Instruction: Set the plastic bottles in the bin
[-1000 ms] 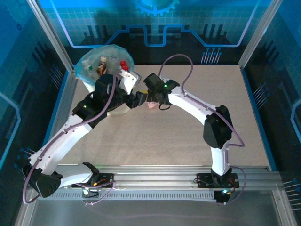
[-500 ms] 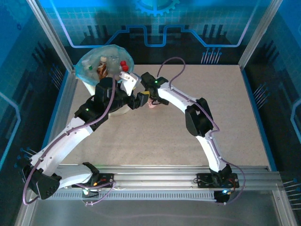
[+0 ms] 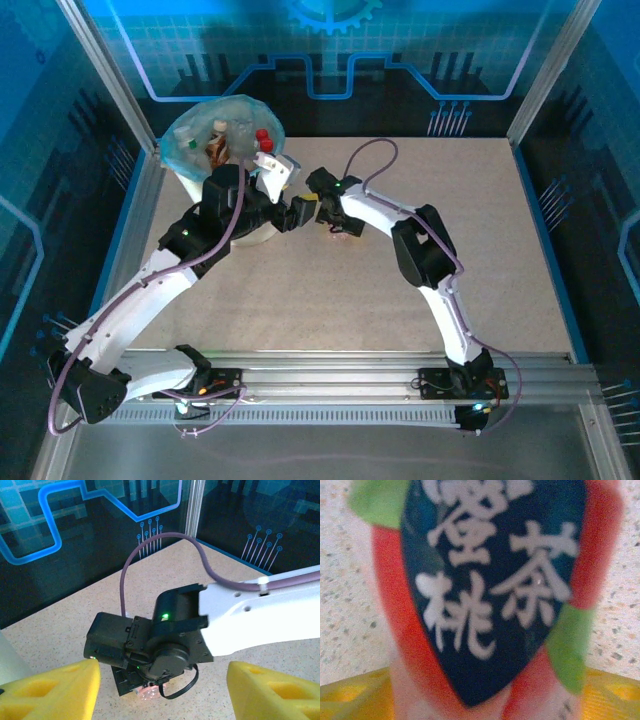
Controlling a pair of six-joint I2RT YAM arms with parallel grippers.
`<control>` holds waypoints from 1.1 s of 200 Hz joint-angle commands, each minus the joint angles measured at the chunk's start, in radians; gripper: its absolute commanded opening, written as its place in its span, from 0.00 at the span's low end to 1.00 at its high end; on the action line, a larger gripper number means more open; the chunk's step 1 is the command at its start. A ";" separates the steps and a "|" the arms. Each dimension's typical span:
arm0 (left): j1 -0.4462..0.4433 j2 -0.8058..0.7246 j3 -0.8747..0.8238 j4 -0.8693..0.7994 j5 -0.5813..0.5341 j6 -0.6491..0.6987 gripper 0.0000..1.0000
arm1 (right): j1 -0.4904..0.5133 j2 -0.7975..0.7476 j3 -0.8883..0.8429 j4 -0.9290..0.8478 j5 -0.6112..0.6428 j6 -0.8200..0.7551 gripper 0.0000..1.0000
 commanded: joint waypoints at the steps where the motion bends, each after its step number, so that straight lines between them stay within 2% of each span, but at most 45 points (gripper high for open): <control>1: -0.006 0.009 0.019 -0.005 -0.015 -0.027 0.69 | -0.019 -0.092 -0.058 0.021 -0.018 -0.047 0.74; 48: -0.005 0.018 0.047 -0.033 -0.032 -0.074 0.70 | -0.009 -0.298 -0.261 0.113 -0.071 -0.156 0.65; 96: -0.006 0.084 0.190 -0.176 -0.035 -0.236 0.72 | 0.030 -0.601 -0.511 0.188 -0.145 -0.307 0.65; 121: -0.004 0.129 0.291 -0.285 0.022 -0.327 0.73 | 0.072 -0.815 -0.654 0.252 -0.177 -0.406 0.66; 143: -0.001 0.152 0.349 -0.338 0.087 -0.402 0.74 | 0.096 -1.001 -0.773 0.334 -0.254 -0.475 0.65; 165: 0.000 0.151 0.351 -0.323 0.154 -0.476 0.75 | 0.107 -1.169 -0.878 0.433 -0.375 -0.541 0.66; 183: -0.001 0.139 0.314 -0.258 0.214 -0.527 0.83 | 0.119 -1.266 -0.955 0.524 -0.543 -0.636 0.69; 220: 0.000 0.124 0.272 -0.235 0.210 -0.596 0.82 | 0.144 -1.384 -0.998 0.540 -0.538 -0.645 0.67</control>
